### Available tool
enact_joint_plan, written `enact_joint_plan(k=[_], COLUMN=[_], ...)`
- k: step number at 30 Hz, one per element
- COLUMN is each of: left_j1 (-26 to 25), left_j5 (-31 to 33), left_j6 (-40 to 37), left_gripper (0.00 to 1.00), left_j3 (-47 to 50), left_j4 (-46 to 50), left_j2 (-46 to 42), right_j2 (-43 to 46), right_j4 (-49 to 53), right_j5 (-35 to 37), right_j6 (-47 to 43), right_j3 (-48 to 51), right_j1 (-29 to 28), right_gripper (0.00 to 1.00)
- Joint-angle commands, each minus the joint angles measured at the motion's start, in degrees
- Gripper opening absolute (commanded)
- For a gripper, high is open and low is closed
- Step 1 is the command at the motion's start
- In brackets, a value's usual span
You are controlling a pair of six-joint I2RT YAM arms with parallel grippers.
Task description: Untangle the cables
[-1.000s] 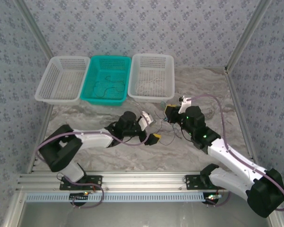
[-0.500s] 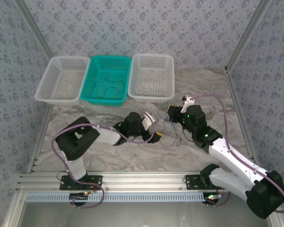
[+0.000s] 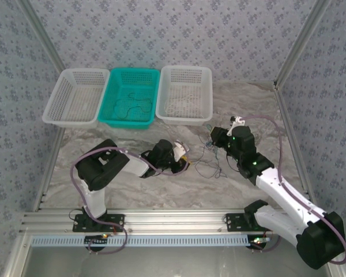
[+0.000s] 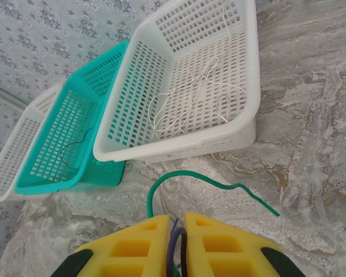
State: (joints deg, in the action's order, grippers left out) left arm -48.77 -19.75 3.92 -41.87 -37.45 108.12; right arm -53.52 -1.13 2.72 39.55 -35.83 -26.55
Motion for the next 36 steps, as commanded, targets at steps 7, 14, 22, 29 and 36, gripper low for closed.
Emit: enact_joint_plan(k=[7,14,22,29,36], left_j1=[5.1,7.6,12.7,12.8,12.7], left_j5=[-2.7,5.6,4.8,2.9,1.8], left_j6=[10.4,8.2,10.4,11.5,13.3], left_gripper=[0.00,0.00,0.00,0.00,0.00], left_j3=[5.6,2.3,-0.7,-1.4,-1.2], left_j4=[-11.6,9.9,22.0,23.6,22.3], left_j2=[-11.0,-33.2,-50.1,-53.6,-53.2], right_j2=[1.5,2.5,2.6,8.8,10.5], right_j4=[7.1,14.2,10.7,10.1,-5.5], right_j5=[2.1,6.7,8.2,2.5,-8.8], right_j6=[6.0,15.2,19.0,4.8,-20.7], right_j3=[-0.3,6.3,18.7,12.8,9.6], right_j1=[2.6,10.1,13.0,11.5,0.0], right_gripper=[0.03,0.05,0.18,0.59,0.84])
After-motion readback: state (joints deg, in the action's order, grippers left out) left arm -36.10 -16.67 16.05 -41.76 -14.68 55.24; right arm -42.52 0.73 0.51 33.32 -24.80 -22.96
